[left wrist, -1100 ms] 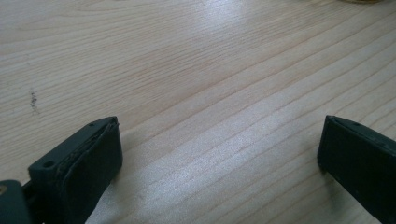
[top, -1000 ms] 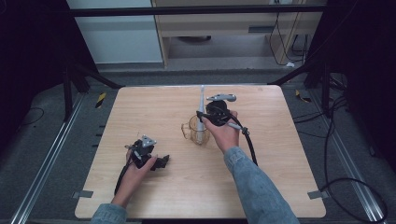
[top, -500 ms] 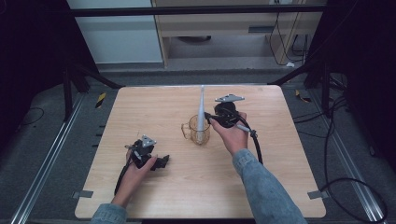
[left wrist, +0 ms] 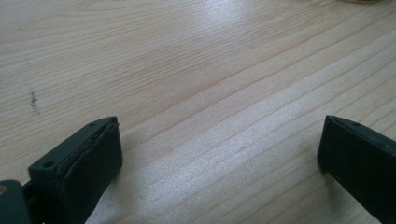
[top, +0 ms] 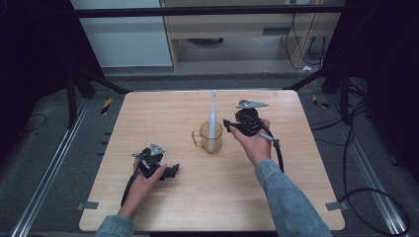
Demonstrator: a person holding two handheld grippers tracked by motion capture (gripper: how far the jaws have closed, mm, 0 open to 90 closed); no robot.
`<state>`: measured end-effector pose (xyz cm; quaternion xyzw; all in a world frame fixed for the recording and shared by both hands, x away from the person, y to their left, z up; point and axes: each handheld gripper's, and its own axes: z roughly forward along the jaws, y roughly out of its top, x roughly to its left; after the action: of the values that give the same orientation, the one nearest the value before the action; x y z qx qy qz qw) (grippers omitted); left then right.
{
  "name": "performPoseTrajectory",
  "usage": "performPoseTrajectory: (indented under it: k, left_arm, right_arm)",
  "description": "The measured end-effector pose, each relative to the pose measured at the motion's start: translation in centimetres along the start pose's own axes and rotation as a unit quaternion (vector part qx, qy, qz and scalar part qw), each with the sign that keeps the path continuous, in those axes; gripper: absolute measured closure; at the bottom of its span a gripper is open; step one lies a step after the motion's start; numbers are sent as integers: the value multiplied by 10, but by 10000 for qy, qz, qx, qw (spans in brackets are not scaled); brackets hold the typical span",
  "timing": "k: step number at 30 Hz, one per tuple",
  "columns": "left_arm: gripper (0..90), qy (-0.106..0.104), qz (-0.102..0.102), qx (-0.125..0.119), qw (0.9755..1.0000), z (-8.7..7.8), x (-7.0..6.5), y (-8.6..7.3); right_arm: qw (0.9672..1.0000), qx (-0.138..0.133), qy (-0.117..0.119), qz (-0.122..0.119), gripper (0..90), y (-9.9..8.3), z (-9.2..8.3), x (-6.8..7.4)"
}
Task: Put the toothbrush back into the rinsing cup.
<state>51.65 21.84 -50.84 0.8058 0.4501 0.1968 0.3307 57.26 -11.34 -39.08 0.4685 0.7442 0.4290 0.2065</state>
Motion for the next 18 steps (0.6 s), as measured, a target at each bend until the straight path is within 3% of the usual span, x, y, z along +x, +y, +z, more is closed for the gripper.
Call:
performPoseTrajectory:
  k: [18]
  left_arm:
    - [0,0,10,8,10000,0,0,0]
  right_arm:
    - [9998,-170,-63,16,159,-4,-12,-13]
